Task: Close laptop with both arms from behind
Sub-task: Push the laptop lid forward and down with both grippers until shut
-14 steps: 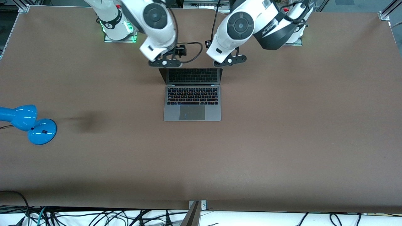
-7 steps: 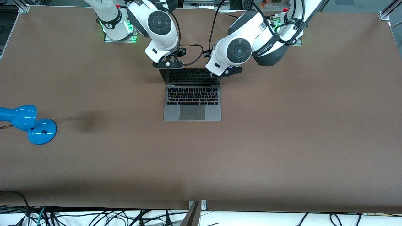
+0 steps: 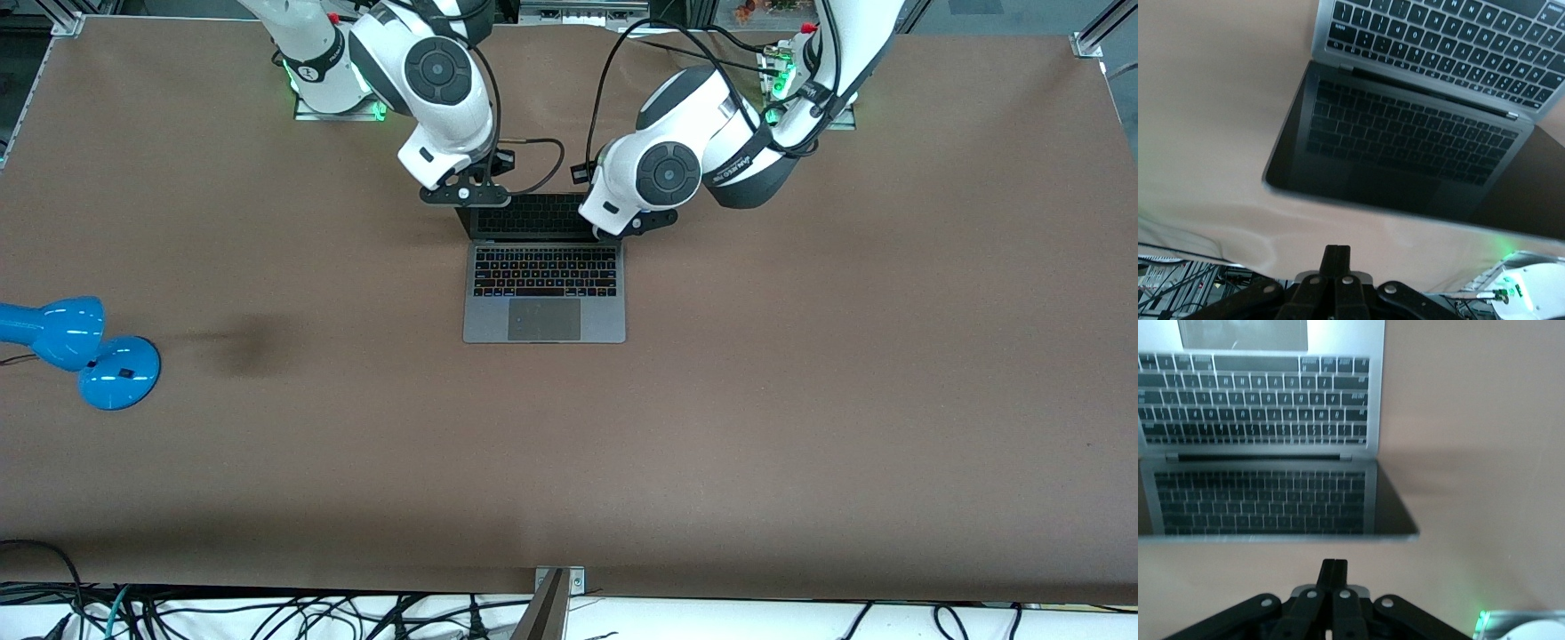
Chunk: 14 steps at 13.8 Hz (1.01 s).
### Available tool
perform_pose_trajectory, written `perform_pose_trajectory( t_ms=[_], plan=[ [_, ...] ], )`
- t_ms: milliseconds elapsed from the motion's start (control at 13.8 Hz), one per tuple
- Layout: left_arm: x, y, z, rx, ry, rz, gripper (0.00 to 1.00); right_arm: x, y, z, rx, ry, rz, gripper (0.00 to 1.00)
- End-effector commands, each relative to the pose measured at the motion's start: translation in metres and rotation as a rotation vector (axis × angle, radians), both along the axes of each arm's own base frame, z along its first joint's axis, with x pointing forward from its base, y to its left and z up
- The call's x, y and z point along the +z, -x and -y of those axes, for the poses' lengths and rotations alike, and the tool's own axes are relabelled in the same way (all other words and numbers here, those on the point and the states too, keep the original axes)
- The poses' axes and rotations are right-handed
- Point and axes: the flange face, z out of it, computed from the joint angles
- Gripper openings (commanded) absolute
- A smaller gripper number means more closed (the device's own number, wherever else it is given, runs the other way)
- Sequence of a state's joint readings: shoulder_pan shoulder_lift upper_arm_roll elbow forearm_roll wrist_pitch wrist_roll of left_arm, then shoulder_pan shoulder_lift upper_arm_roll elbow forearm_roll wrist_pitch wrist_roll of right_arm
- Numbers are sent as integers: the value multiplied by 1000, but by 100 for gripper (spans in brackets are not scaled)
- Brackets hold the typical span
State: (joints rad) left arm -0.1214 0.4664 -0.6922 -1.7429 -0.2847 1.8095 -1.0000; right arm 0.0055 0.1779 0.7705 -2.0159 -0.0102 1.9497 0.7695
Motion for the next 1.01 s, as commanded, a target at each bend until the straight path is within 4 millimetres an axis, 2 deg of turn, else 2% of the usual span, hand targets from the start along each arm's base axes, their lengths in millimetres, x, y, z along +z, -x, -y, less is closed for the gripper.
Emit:
perform_pose_trajectory(
  t_ms=[0,434,578,723,940],
  plan=[
    [-15,-5,4,-5,-8,32,0,-5,-20,2,10,-28,42,0],
    [-24,-25,-2,3,-8,88,0,-15,-65,11,10,-55,132,0],
    [-28,-45,-8,16,-10,107,0,-23,-83,16,-14,-74,128,0],
    [-45,-62,-8,21,-8,102,0,-33,-104,25,-8,-56,146,0],
    [-60,-87,-8,43,4,118,0,-46,-126,25,-25,-78,128,0]
  ],
)
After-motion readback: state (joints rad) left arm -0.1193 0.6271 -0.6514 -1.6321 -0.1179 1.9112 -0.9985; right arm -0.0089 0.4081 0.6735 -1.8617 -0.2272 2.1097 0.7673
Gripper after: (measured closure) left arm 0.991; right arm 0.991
